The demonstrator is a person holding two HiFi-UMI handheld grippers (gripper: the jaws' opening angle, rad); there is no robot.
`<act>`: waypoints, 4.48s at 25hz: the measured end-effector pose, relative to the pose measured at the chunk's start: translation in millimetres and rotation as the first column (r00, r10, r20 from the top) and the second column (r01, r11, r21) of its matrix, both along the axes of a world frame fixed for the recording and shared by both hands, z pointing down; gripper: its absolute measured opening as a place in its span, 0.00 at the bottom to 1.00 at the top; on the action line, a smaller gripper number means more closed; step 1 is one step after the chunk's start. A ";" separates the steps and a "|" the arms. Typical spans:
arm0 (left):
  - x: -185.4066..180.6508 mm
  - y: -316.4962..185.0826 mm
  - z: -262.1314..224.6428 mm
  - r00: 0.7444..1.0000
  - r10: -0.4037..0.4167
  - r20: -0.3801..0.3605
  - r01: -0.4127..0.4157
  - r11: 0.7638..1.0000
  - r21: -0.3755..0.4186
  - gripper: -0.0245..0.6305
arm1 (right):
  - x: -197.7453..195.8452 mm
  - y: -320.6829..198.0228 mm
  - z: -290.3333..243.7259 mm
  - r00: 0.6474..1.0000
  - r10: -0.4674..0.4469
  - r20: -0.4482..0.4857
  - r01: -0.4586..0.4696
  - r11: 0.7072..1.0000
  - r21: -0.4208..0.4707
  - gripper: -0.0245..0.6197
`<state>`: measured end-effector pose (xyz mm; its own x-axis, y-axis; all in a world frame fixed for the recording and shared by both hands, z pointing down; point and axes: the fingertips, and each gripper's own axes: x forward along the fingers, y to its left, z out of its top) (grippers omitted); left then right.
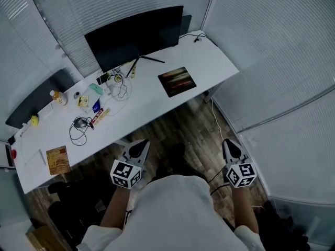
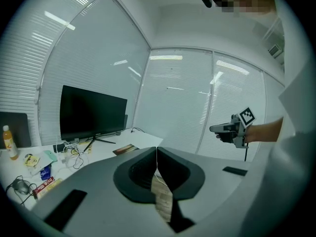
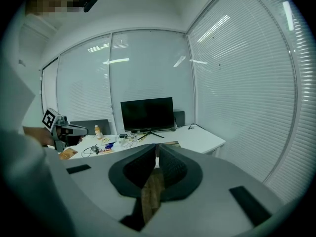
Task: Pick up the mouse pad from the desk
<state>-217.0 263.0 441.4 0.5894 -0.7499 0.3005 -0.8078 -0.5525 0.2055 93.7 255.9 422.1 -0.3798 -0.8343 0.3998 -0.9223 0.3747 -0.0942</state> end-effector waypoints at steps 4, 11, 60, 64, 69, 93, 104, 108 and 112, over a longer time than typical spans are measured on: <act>2.1 -14.5 2.8 1.000 -0.005 0.012 0.005 1.000 -0.007 0.07 | 0.4 -19.3 3.8 1.000 -0.019 -0.006 0.019 1.000 -0.005 0.10; 12.8 -57.9 3.8 0.999 -0.023 0.027 0.023 1.000 -0.016 0.07 | 8.3 -70.1 14.9 0.999 -0.022 0.034 0.023 1.000 -0.020 0.10; 154.0 -325.9 128.6 0.933 0.312 0.179 -0.258 0.928 -0.269 0.07 | 59.1 -294.3 112.9 0.998 -0.063 0.017 0.065 0.966 -0.252 0.10; 157.3 -341.8 158.7 0.895 0.398 0.201 -0.327 0.893 -0.310 0.07 | 47.0 -299.2 118.6 1.000 -0.016 0.021 0.022 0.961 -0.277 0.10; 161.3 -359.7 199.3 0.844 0.478 0.242 -0.376 0.850 -0.369 0.20 | 36.4 -301.0 128.5 0.999 0.027 0.023 -0.018 0.951 -0.308 0.10; 150.5 -370.2 359.5 0.559 0.702 0.442 -0.395 0.694 -0.602 0.54 | 32.1 -254.8 162.2 0.976 0.218 0.027 -0.184 0.878 -0.441 0.10; 149.5 -369.8 359.9 0.568 0.688 0.451 -0.416 0.713 -0.564 0.48 | 24.6 -257.5 165.8 0.973 0.227 0.050 -0.180 0.873 -0.453 0.10; 146.4 -373.3 358.5 0.602 0.673 0.430 -0.408 0.722 -0.559 0.35 | 20.7 -258.2 166.4 0.973 0.225 0.050 -0.178 0.872 -0.456 0.10; 145.1 -377.8 358.2 0.618 0.664 0.421 -0.404 0.727 -0.555 0.25 | 15.7 -258.7 168.7 0.974 0.220 0.053 -0.171 0.868 -0.465 0.10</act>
<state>-71.9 -114.8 799.6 0.4640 -0.1020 0.8799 -0.4146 -0.9028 0.1140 109.4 -2.8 590.8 -0.2867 -0.6306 0.7212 -0.9484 0.0804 -0.3067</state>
